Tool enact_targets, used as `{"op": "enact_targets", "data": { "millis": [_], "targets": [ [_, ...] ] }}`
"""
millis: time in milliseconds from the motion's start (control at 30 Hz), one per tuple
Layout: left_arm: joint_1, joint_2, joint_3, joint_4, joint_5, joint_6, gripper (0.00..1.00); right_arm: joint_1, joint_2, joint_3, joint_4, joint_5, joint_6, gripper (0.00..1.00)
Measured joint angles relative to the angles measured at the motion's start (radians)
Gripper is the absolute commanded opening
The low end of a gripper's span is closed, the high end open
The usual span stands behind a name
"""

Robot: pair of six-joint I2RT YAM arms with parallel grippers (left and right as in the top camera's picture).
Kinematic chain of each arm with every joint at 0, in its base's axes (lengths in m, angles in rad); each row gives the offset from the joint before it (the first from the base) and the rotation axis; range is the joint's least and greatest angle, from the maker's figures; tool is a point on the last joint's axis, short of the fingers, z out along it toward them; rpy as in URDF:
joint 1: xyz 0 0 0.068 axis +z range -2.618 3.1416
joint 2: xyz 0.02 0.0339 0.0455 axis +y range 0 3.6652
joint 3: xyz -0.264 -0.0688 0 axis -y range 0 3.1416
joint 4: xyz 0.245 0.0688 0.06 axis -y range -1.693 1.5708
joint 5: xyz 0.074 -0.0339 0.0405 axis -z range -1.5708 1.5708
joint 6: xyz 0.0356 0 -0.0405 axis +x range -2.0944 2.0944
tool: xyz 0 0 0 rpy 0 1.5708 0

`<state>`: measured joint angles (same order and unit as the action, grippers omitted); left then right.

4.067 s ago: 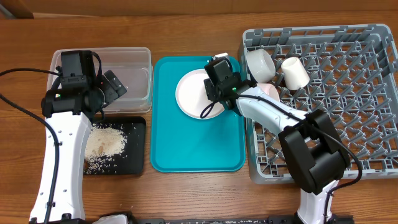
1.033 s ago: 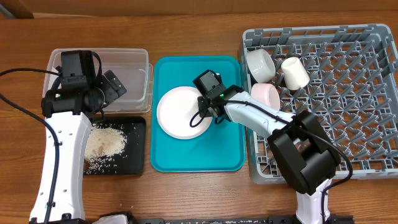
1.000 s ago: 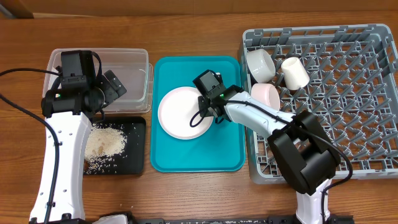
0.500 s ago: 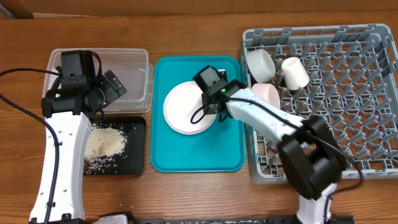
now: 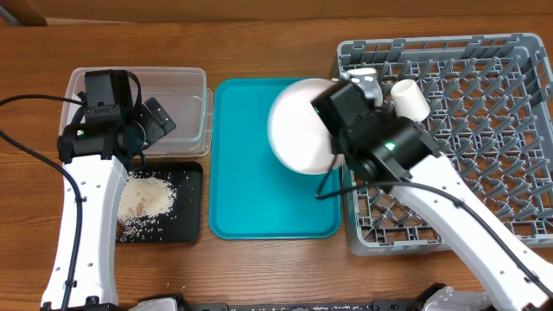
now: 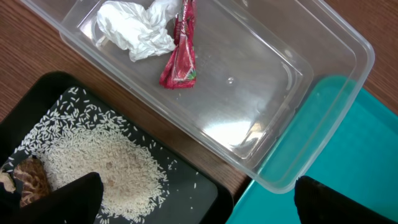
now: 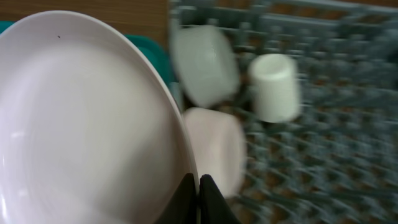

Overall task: Sort waste into correct bins and load items into the dishwasher
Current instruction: 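Lift the white plate and stand it in the dish rack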

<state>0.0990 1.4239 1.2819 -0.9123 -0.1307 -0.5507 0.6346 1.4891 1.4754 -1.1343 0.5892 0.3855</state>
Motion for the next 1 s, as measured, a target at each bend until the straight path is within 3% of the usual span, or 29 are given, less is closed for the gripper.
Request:
{"op": "enact_targets", "data": {
  "millis": [233, 433, 633, 1000],
  "targets": [
    [0.0, 0.0, 0.0, 0.0, 0.0, 0.0, 1.0, -0.063, -0.013, 0.0, -0.253, 0.397, -0.008, 0.04],
    [0.0, 0.0, 0.0, 0.0, 0.0, 0.0, 1.0, -0.193, -0.013, 0.0, -0.266, 0.58, -0.108, 0.04],
    [0.0, 0.0, 0.0, 0.0, 0.0, 0.0, 1.0, -0.272, -0.013, 0.0, -0.22, 0.606, -0.23, 0.04],
    [0.0, 0.0, 0.0, 0.0, 0.0, 0.0, 1.0, -0.294, 0.0, 0.0, -0.214, 0.427, -0.355, 0.04]
  ]
}}
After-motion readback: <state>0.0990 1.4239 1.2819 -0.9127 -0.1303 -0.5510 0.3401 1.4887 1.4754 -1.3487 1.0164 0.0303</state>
